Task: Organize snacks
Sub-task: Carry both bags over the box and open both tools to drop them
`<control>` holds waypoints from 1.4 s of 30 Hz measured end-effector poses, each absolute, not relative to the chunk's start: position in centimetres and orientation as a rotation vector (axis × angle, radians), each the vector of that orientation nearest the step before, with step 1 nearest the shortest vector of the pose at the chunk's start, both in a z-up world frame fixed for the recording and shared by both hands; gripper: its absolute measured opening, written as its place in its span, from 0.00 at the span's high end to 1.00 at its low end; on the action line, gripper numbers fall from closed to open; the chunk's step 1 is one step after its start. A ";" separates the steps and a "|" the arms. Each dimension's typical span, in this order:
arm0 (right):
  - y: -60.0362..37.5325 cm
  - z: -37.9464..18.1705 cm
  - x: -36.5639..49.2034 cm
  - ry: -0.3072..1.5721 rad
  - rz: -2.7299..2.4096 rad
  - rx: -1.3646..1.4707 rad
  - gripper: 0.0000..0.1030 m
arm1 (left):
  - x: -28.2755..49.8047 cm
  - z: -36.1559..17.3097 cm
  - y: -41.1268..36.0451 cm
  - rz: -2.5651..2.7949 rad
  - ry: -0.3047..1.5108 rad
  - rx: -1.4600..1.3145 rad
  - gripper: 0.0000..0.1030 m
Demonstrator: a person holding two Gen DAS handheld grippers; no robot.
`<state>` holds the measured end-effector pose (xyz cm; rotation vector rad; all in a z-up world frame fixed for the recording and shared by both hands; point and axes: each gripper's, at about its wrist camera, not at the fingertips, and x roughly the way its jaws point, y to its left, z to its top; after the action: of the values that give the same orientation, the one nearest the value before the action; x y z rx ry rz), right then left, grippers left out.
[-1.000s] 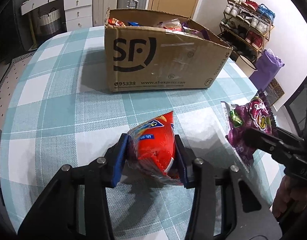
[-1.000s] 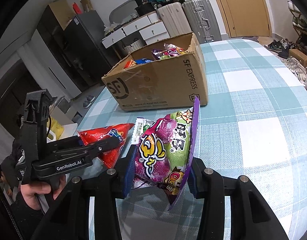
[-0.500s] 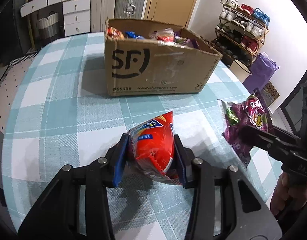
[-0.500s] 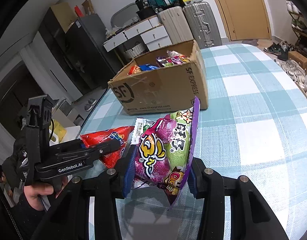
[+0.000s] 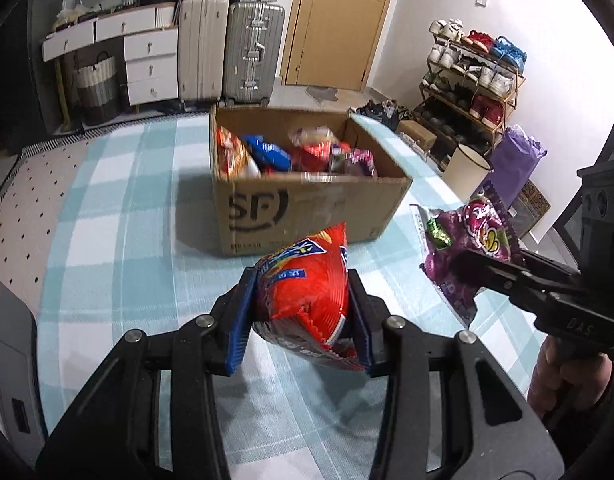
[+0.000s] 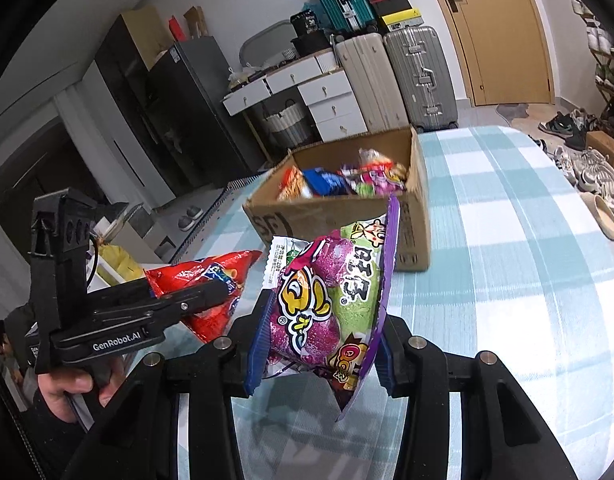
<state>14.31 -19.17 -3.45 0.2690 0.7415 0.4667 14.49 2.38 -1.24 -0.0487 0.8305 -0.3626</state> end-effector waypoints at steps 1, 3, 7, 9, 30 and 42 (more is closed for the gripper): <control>-19.2 -3.2 14.5 0.737 0.466 0.266 0.57 | 14.7 -0.7 2.3 -0.364 0.826 -0.044 0.62; -19.2 -2.5 14.9 0.729 0.468 0.265 0.57 | 15.1 0.2 2.3 -0.363 0.815 -0.043 0.62; -19.2 -1.2 16.0 0.712 0.473 0.255 0.57 | 16.3 1.9 2.2 -0.357 0.798 -0.053 0.62; -19.2 -0.6 16.5 0.703 0.474 0.248 0.57 | 17.0 2.8 2.2 -0.355 0.789 -0.056 0.62; -18.7 3.2 26.7 0.697 0.472 0.192 0.57 | 26.9 5.6 0.0 -0.366 0.788 -0.011 0.61; -18.1 0.9 32.2 0.742 0.457 0.202 0.57 | 32.3 2.3 0.0 -0.360 0.840 -0.006 0.61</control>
<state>32.19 -18.08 0.88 0.2022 0.7419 0.4574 32.26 -0.02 2.32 -0.0060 0.8400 -0.3601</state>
